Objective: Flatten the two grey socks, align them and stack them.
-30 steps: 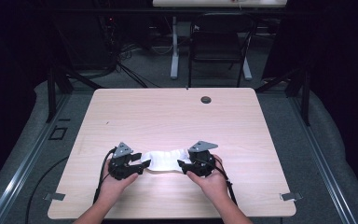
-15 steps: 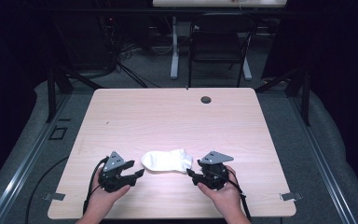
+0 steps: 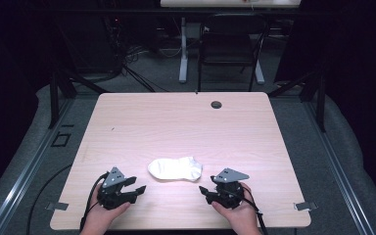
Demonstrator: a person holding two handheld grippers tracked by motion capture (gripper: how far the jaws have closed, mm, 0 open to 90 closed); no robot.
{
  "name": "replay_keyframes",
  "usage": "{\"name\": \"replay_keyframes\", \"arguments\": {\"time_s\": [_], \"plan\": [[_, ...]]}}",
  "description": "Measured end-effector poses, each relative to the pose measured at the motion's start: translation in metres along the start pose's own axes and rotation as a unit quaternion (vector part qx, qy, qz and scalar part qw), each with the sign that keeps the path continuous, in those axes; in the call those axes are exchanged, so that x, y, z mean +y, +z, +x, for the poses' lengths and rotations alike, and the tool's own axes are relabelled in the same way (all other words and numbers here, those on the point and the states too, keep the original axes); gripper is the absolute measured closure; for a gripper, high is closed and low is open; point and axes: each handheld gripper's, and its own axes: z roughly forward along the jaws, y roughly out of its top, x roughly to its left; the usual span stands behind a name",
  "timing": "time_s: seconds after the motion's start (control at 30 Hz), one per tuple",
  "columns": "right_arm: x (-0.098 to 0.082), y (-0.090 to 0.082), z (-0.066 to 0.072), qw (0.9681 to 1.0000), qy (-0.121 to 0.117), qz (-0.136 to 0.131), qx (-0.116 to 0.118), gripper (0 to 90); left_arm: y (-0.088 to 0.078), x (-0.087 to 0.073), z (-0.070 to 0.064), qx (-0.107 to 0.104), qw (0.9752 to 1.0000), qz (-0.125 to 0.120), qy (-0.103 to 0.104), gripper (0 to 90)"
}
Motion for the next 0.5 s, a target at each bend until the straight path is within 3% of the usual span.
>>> {"name": "replay_keyframes", "arguments": {"time_s": [0.17, 0.37, 0.5], "plan": [[-0.008, 0.005, -0.004, 0.9997, -0.023, -0.002, -0.006, 44.6, 0.005, -0.005, 0.006, 0.000, 1.0000, 0.008, -0.002, 47.0], [-0.013, 0.010, -0.006, 0.9998, -0.019, 0.002, -0.006, 44.9, 0.009, -0.006, 0.011, 0.001, 0.9998, 0.020, 0.002, 47.2], [-0.015, 0.016, -0.007, 0.9994, -0.027, 0.020, -0.004, 45.0, 0.011, -0.006, 0.015, 0.007, 0.9996, 0.025, 0.013, 47.2]]}}
